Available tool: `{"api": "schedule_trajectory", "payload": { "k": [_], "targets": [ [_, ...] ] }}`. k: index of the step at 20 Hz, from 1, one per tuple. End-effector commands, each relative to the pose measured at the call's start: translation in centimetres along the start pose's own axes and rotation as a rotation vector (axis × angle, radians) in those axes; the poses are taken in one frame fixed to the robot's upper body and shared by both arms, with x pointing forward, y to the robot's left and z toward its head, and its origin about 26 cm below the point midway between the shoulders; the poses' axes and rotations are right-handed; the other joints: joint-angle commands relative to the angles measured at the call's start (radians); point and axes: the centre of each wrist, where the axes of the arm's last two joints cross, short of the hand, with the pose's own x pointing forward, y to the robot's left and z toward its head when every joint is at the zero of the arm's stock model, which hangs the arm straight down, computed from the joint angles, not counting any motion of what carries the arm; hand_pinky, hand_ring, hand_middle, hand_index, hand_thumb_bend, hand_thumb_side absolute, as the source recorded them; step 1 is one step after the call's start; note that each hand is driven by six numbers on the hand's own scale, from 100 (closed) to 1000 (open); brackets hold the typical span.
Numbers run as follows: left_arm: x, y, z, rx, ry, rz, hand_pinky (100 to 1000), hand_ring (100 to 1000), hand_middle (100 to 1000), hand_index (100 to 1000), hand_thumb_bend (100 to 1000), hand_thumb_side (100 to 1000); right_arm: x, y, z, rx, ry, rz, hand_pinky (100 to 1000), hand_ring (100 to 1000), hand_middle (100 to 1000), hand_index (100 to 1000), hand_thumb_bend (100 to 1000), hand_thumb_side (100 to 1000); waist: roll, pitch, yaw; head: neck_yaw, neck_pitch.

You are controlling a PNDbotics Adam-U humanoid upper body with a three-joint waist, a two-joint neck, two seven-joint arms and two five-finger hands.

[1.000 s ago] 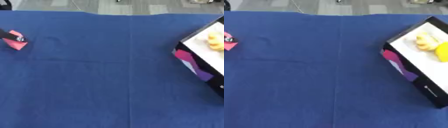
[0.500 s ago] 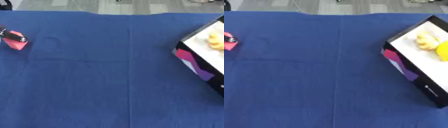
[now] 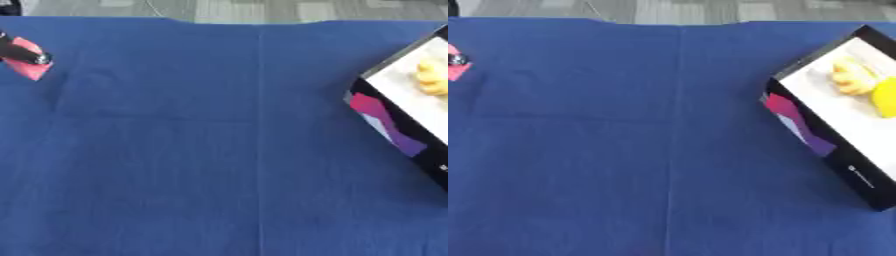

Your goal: Pick up the objects with one hand, pass them to the other hand, and then place them into the box on the other side of the table.

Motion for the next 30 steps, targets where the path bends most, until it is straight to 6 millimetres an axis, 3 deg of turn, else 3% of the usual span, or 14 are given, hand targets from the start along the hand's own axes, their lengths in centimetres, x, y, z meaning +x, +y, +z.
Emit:
{"api": "schedule_trajectory", "payload": {
  "k": [1, 7, 13, 19, 30],
  "targets": [
    [0.7, 3.1, 1.9, 0.054, -0.087, 0.013, 723, 722, 601, 538, 344, 305, 1.4, -0.9, 0.0, -0.008, -0.042, 0.023, 865, 867, 772, 916, 530, 364, 0.007, -0.057, 0.004, -0.011, 0.008],
    [1.9, 2.9, 4.8, 0.022, -0.246, 0.044, 695, 697, 585, 529, 322, 321, 2.0, -0.8, 0.0, 0.009, -0.054, 0.025, 865, 867, 786, 915, 534, 357, 0.001, -0.091, 0.019, -0.031, 0.02],
    [2.5, 2.0, 6.3, -0.012, -0.362, 0.138, 660, 666, 569, 522, 296, 354, 2.9, -0.5, 0.1, 0.034, -0.075, 0.016, 865, 866, 788, 916, 538, 350, -0.004, -0.111, 0.033, -0.035, 0.027],
    [2.2, -0.2, 6.4, -0.071, -0.452, 0.337, 622, 627, 546, 514, 265, 402, 4.8, 0.4, 0.1, 0.091, -0.137, 0.001, 865, 868, 791, 919, 555, 335, -0.01, -0.122, 0.038, -0.045, 0.037],
    [1.3, -4.1, 5.7, -0.265, -0.406, 0.669, 598, 599, 525, 509, 259, 459, 7.8, 2.6, 0.8, 0.162, -0.299, 0.053, 870, 877, 806, 920, 576, 312, -0.009, -0.124, 0.04, -0.067, 0.051]
  ]
}}
